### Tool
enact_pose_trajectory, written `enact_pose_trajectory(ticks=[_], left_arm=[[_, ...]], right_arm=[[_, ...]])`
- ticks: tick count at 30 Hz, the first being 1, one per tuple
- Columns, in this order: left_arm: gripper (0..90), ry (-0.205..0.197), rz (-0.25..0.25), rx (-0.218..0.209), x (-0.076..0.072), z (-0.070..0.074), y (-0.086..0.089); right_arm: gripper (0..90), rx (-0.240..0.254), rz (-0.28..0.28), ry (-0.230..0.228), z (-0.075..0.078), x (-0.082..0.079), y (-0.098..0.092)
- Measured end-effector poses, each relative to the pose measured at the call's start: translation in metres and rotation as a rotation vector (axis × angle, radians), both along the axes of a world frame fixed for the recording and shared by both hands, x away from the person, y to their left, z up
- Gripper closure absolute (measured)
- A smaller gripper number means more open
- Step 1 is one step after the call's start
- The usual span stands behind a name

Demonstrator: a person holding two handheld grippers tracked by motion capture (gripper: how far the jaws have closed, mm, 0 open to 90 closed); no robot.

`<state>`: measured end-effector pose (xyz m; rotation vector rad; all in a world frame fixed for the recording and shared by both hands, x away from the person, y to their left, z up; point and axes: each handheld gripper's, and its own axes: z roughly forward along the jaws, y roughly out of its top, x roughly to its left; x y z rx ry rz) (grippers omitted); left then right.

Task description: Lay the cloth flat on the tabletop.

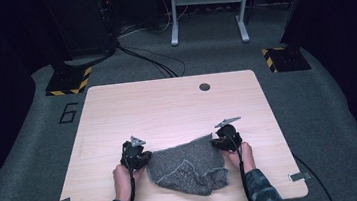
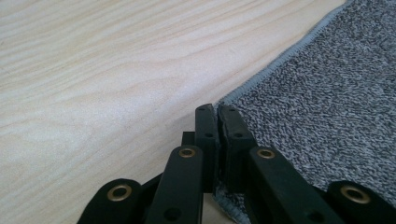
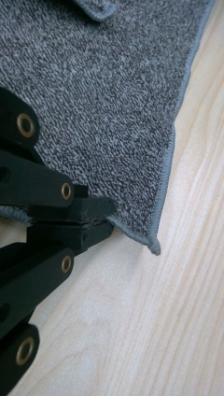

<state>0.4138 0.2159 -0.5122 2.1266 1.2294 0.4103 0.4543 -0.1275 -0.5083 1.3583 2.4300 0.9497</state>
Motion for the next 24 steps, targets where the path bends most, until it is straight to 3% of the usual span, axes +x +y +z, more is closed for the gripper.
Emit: enact_pose_trajectory(ticks=[3, 6, 8, 10, 11, 15, 20, 21, 24], left_arm=[[88.1, 0.014, -0.003, -0.029, 0.002, 0.0, 0.003], [88.6, 0.015, -0.004, -0.029, 0.0, 0.0, 0.004], [88.6, 0.002, -0.007, -0.061, -0.002, 0.001, 0.005], [88.7, -0.01, -0.012, -0.047, -0.001, 0.001, 0.004], [88.7, 0.007, -0.032, -0.027, 0.001, 0.002, 0.005], [88.7, 0.003, -0.033, -0.062, -0.004, 0.004, 0.006], [88.8, -0.01, -0.056, -0.057, -0.005, 0.008, 0.005], [88.8, -0.012, -0.045, -0.086, -0.006, 0.009, 0.006], [88.8, -0.012, -0.049, -0.1, -0.009, 0.009, 0.007]], right_arm=[[89.4, -0.027, 0.016, 0.002, 0.002, -0.001, 0.0], [89.5, -0.03, 0.005, 0.005, 0.002, -0.003, 0.0], [89.6, -0.018, -0.001, -0.004, 0.001, -0.01, -0.001], [89.7, -0.018, 0.0, -0.013, 0.002, -0.012, -0.002], [89.7, -0.01, -0.001, -0.008, 0.003, -0.012, -0.004], [89.7, 0.013, -0.004, -0.01, 0.007, -0.016, -0.01], [89.7, 0.027, -0.007, -0.028, 0.013, -0.03, -0.014], [89.7, 0.038, -0.014, -0.032, 0.016, -0.033, -0.016], [89.7, 0.043, -0.009, -0.047, 0.018, -0.036, -0.019]])
